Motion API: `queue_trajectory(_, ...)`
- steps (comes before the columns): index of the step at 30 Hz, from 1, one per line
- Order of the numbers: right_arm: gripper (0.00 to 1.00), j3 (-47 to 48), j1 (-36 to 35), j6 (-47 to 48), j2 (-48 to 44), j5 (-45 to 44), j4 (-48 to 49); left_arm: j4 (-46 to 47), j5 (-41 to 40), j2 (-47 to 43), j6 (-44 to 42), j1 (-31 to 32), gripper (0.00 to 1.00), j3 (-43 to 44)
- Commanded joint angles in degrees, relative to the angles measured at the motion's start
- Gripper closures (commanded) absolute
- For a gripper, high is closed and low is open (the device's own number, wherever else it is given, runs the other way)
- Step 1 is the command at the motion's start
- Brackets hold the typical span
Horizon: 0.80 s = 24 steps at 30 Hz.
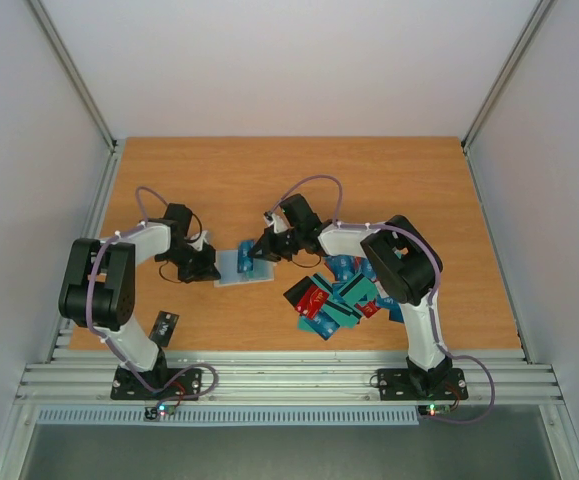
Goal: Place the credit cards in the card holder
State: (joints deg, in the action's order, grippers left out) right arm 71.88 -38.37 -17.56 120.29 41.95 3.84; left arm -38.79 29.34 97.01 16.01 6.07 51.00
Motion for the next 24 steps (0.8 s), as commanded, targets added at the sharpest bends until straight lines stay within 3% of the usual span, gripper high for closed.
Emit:
queue_trajectory(1,0.99,-0.6,-0.7,-1.7,0.9,1.2,2.2,-0.5,0.4,1.0,-0.8,-0.3,1.00,0.8)
queue_trajectory(24,0.99,-1.9,-0.7,-6.0,2.1,2.8,3.3,0.0,0.1,0.8,-0.3,-0.3,1.00,0.2)
